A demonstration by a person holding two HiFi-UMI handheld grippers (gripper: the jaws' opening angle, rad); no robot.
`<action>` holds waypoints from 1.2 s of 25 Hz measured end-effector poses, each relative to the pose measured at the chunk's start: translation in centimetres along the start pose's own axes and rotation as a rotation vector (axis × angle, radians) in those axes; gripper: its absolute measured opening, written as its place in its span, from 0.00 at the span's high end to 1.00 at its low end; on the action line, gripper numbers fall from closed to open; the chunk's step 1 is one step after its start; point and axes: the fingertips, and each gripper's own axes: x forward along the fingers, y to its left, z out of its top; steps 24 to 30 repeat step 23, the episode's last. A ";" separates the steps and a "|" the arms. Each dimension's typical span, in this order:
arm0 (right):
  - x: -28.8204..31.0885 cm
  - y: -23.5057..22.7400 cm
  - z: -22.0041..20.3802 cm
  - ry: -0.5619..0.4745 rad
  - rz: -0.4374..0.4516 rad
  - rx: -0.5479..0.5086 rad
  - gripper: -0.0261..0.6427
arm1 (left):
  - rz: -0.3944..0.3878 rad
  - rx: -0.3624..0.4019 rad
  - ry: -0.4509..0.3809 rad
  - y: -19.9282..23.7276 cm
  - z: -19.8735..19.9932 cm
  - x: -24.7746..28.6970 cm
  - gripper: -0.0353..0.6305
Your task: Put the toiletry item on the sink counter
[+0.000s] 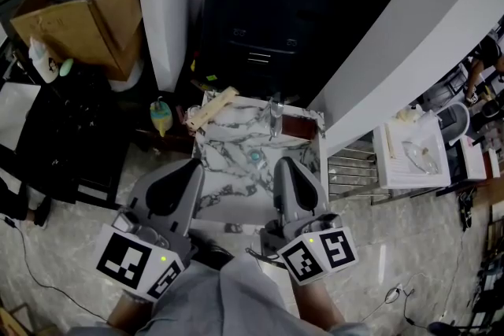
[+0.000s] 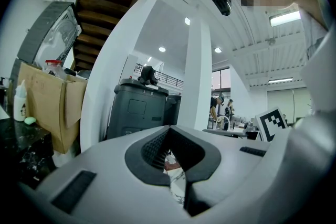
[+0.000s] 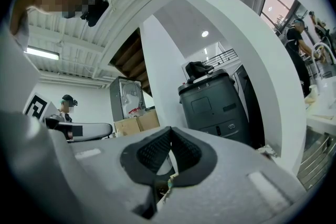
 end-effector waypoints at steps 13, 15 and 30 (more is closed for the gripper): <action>0.2 0.2 -0.9 0.024 0.014 0.003 0.97 | 0.008 -0.005 0.007 0.2 -0.4 -0.2 0.94; 0.3 0.3 -1.0 0.029 0.015 0.005 0.97 | 0.010 -0.007 0.009 0.4 -0.5 -0.2 0.94; 0.6 0.8 -1.4 0.042 0.025 0.005 0.97 | 0.009 -0.010 0.016 0.6 -0.6 -0.3 0.94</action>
